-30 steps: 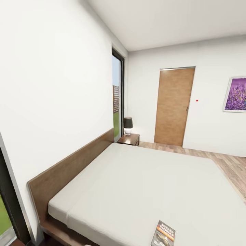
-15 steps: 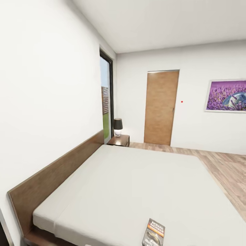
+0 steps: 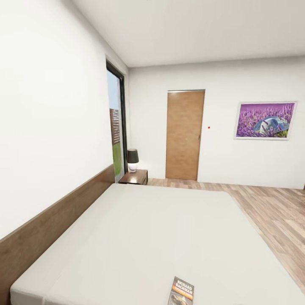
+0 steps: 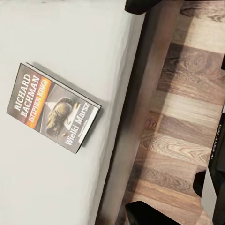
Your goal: In the bedroom, move the book from the bed onto either nightstand, and place the two sandals side by side next to the bed.
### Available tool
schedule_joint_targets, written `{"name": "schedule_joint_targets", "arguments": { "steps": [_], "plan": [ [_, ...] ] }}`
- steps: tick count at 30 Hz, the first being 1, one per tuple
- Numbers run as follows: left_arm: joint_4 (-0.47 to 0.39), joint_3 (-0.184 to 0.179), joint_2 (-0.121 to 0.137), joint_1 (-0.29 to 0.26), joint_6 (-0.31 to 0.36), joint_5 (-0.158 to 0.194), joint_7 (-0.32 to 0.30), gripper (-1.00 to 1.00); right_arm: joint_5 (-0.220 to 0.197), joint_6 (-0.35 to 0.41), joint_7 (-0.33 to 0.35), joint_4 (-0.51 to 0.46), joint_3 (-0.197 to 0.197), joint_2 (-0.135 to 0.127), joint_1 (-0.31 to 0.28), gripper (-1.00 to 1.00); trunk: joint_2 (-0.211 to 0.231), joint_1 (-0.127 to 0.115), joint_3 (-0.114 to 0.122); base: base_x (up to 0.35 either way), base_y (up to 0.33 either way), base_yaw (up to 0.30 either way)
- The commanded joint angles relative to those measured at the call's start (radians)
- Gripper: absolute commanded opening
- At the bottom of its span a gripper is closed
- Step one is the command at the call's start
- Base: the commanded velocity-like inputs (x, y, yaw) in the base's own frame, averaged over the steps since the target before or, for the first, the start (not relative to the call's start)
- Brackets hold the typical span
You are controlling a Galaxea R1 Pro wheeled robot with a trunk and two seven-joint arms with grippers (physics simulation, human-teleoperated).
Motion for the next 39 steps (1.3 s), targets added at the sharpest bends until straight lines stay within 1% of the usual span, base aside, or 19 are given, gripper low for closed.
{"name": "schedule_joint_targets", "arguments": {
  "steps": [1,30,39],
  "plan": [
    [0.000,0.009,0.000,0.000,-0.004,-0.010,-0.001,1.00,-0.006,-0.002,0.005,0.003,-0.004,0.000,-0.001,1.00,-0.001,0.000,0.000,0.029,0.000,-0.223],
    [0.000,0.009,0.001,0.000,-0.004,-0.010,-0.002,1.00,-0.006,-0.002,0.005,0.003,-0.004,0.000,-0.001,1.00,-0.001,0.000,0.025,0.002,0.000,-0.221],
    [0.001,0.009,0.000,0.000,-0.004,-0.010,-0.002,1.00,-0.006,-0.002,0.005,0.003,-0.004,0.000,-0.001,1.00,-0.001,0.000,0.028,0.000,0.000,-0.087]
  ]
}}
